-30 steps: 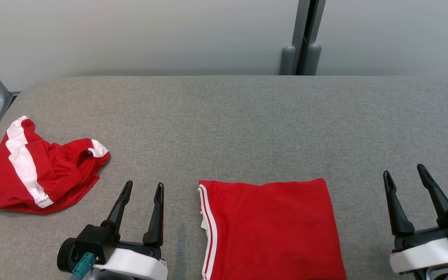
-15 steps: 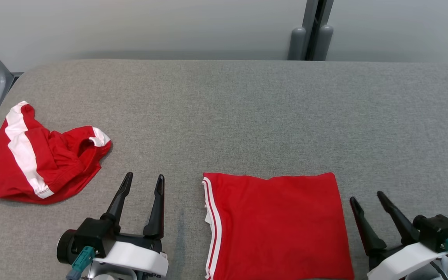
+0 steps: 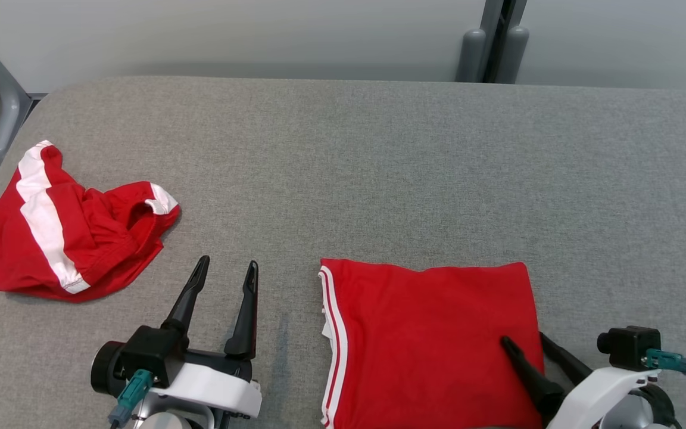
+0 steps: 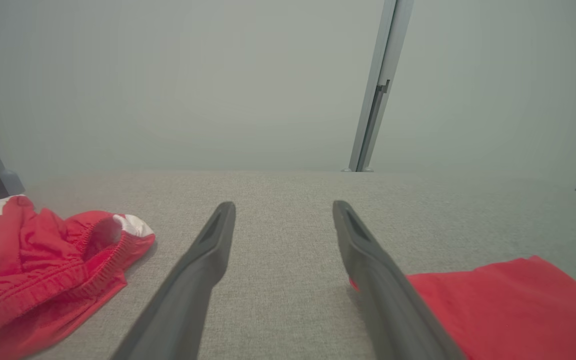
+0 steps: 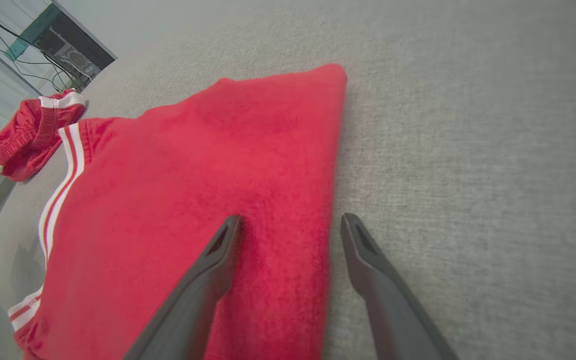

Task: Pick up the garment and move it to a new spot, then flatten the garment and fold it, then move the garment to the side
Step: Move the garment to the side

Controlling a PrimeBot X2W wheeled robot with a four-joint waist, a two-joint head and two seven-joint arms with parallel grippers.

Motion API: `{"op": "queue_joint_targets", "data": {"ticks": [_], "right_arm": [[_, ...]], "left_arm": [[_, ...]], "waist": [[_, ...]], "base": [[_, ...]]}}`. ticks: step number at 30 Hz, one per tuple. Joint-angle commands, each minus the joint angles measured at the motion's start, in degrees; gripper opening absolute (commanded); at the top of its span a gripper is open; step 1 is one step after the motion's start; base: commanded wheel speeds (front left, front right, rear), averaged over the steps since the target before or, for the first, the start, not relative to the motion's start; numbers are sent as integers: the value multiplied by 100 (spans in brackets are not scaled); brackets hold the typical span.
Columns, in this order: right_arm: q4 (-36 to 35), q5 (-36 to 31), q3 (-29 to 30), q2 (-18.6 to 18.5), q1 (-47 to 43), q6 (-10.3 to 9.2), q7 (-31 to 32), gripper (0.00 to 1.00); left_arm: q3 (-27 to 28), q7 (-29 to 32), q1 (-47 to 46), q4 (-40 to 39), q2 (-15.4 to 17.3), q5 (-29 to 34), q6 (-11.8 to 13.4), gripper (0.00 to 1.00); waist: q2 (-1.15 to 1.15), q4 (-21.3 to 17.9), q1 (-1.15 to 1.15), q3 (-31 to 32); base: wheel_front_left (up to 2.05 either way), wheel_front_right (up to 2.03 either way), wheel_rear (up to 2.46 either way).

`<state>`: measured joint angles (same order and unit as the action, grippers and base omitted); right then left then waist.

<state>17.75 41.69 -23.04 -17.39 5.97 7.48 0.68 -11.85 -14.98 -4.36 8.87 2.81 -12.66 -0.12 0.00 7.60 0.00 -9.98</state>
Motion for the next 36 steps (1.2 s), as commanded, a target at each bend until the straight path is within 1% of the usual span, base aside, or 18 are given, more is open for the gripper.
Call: {"op": "queue_joint_targets", "data": {"ticks": [1,7,8,9,10,11,16,21,26,28,33,34,36], "right_arm": [[21,187,-95,-40,78,1,109,100],[96,540,-490,-66,201,1,377,100],[113,573,-543,-71,238,1,400,95],[132,590,-590,-85,277,1,415,41],[137,596,-640,-105,319,1,408,12],[145,601,-683,-120,365,1,390,0],[297,462,-827,-292,608,0,208,0],[468,262,-1048,-535,849,0,131,0],[571,112,-1415,-944,1221,0,219,0],[640,47,-1555,-1173,1420,-1,237,0],[779,-52,-1804,-1681,2011,-1,164,0],[779,-52,-1804,-1681,2011,-1,164,0],[880,-99,-1896,-1880,2272,-1,82,0]], "left_arm": [[3,-18,-120,-8,20,16,4,100],[-14,-18,-90,-4,20,31,37,100],[-14,-18,-94,-7,20,33,37,100],[-12,-18,-100,-8,20,34,36,100],[-11,-18,-105,-10,20,36,34,100],[-12,-18,-111,-12,20,38,31,100],[-32,-18,-87,-10,20,103,-2,100],[-28,-18,-14,-16,20,139,-35,100],[-123,-18,-101,-105,20,199,-70,100],[-168,-17,-170,-149,20,249,-89,100],[-213,-17,-344,-288,20,441,-178,100],[-213,-17,-344,-288,20,441,-178,100],[-242,-17,-484,-338,21,581,-266,100]], "waist": [[0,15,0,-2],[0,19,0,-8],[0,17,0,-11],[0,14,0,-11],[0,11,0,-10],[0,6,0,-10],[0,-63,0,37],[0,-271,0,97],[0,-571,0,18],[0,-696,0,-67],[0,-1039,0,-490],[0,-1039,0,-490],[0,-1153,0,-738]], "base": [[0,0,0],[0,0,0],[0,0,0],[0,0,0],[0,0,0],[0,0,0],[0,0,0],[0,0,0],[0,0,0],[0,0,0],[0,0,0],[0,0,0],[0,0,0]]}}
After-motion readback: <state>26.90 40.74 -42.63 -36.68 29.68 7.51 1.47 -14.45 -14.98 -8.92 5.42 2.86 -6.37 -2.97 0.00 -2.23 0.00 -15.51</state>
